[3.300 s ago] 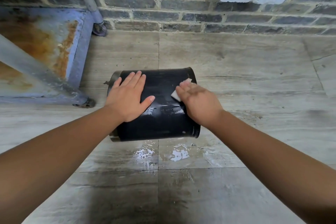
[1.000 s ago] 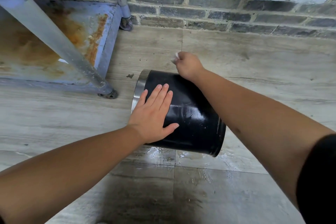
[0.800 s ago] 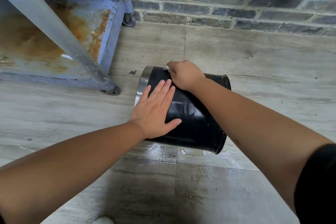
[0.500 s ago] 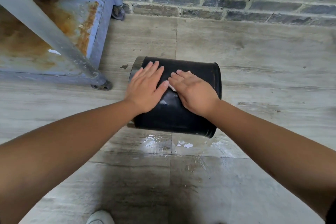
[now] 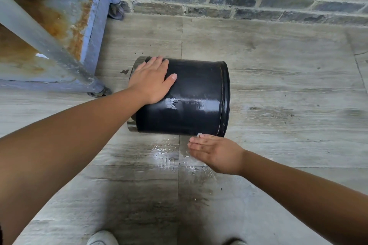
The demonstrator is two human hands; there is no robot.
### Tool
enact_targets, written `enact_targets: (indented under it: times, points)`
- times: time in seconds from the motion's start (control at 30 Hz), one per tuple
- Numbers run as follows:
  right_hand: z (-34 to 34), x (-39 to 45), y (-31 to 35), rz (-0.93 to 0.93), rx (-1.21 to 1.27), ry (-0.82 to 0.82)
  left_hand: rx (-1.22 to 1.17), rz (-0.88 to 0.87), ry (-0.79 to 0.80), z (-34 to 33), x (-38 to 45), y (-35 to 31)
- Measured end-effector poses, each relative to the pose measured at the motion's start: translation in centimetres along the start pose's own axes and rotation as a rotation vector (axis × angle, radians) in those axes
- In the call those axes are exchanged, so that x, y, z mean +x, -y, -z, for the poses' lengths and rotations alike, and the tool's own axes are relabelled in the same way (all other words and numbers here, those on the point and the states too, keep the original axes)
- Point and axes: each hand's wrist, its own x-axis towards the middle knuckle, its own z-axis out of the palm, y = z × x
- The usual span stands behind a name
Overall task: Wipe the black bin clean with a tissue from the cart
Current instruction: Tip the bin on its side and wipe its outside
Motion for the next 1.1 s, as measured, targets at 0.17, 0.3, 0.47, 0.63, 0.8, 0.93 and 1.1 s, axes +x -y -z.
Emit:
enact_targets:
  times: [0.17,0.3,0.47,0.63,0.8,0.93,1.1]
  points:
    - [3.3,0.2,-0.1,-0.349,0.516,-0.054,0.022,-0.018,-0.002,0.3,0.3,0.0]
    - [8.6,2.5,-1.8,-0.736,0.851,-0.714,0.034,-0.106,-0.176,0.3,-1.6,-0.4]
    - [11.6,5.0,-7.6,-0.790,0.341,-0.610,0.189,-0.100,-0.187,0.0,-3.4,-1.3]
    - [8.7,5.6,-6.9,-0.545,-0.066,-0.248,0.223,-0.065,-0.006,-0.5,-2.9,-1.3]
    - [5.3,3.1,-4.8,-0.332,-0.154,-0.340,0.152,-0.054,0.000,0.3,-0.2,-1.1]
    - [2.9,1.8,-3.9,-0.186,-0.188,-0.347,0.139,-0.069,-0.011,0.7,0.6,-0.8]
    - [1.6,0.8,-2.6,-0.113,-0.184,-0.296,0.132,-0.072,-0.003,0.9,0.7,-0.8]
